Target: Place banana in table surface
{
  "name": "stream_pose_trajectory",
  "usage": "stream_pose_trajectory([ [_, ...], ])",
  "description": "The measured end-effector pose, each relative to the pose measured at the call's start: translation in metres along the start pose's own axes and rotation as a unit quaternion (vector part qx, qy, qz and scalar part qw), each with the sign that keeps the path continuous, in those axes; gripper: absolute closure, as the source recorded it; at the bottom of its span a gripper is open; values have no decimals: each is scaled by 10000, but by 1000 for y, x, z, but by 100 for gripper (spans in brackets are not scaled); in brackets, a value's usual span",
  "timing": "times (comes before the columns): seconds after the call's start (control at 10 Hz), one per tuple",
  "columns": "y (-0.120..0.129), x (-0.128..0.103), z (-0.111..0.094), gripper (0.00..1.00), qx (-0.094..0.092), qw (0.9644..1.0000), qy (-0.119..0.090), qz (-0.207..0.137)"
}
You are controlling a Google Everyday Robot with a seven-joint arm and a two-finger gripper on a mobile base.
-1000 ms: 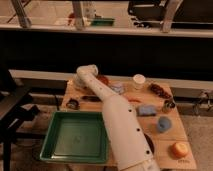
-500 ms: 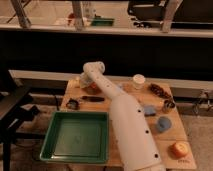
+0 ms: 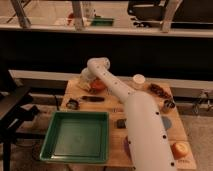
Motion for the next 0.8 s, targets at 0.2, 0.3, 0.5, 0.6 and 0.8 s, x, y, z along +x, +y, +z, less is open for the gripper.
stream_pose_trajectory([
  [0.2, -11, -8, -10, 100, 168, 9998, -95, -71],
  [0.3, -17, -12, -13, 100, 224, 9996, -131, -122],
  [0.5, -28, -23, -14, 100, 300, 9991, -196, -235],
  [0.6, -32, -25, -14, 100, 329, 9989, -210, -268],
  [0.8, -38, -26, -16, 100, 368, 9986, -221, -313],
])
